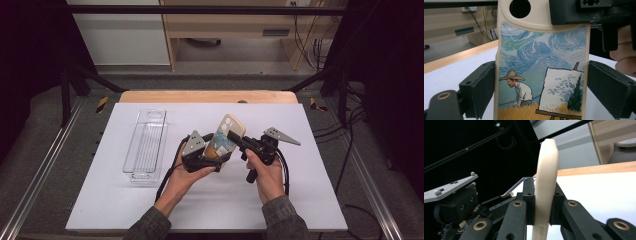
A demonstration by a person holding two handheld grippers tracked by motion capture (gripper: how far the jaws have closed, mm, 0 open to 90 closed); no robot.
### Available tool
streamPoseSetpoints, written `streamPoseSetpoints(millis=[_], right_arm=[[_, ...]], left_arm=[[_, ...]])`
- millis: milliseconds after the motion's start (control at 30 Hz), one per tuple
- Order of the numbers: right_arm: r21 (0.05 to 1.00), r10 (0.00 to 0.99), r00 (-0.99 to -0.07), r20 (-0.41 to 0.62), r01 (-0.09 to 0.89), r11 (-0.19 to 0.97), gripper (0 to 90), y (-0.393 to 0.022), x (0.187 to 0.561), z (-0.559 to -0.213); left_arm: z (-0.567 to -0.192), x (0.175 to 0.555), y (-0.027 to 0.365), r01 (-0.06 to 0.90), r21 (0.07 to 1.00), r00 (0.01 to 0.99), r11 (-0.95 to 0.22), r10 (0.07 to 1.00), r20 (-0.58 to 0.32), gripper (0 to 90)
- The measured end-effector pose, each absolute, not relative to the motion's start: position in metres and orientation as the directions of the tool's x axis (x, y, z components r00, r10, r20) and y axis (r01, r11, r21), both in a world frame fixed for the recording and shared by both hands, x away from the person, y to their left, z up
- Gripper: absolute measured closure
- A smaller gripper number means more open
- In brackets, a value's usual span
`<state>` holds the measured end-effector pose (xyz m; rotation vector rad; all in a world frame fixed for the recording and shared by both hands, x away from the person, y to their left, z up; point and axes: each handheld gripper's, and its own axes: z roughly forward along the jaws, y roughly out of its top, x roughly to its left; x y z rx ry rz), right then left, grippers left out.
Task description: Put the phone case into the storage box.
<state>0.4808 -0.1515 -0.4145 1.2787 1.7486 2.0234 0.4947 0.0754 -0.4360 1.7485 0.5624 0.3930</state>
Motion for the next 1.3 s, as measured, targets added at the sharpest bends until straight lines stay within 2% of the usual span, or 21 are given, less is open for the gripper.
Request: streamPoseSetpoints(millis=[1200,1300], right_arm=[[0.958,0.707,-0.655,0.265,0.264,-0.114,79.5,-0.137,0.474,-0.391],[0.961,0.706,-0.661,0.252,0.255,-0.104,79.6,-0.135,0.474,-0.389]], left_arm=[[-0.431,0.493,0.078,0.172,0.976,0.817,-0.133,0.573,-0.065,10.0],[-0.430,0.493,0.078,0.183,0.977,0.812,-0.111,0.577,-0.087,6.7]])
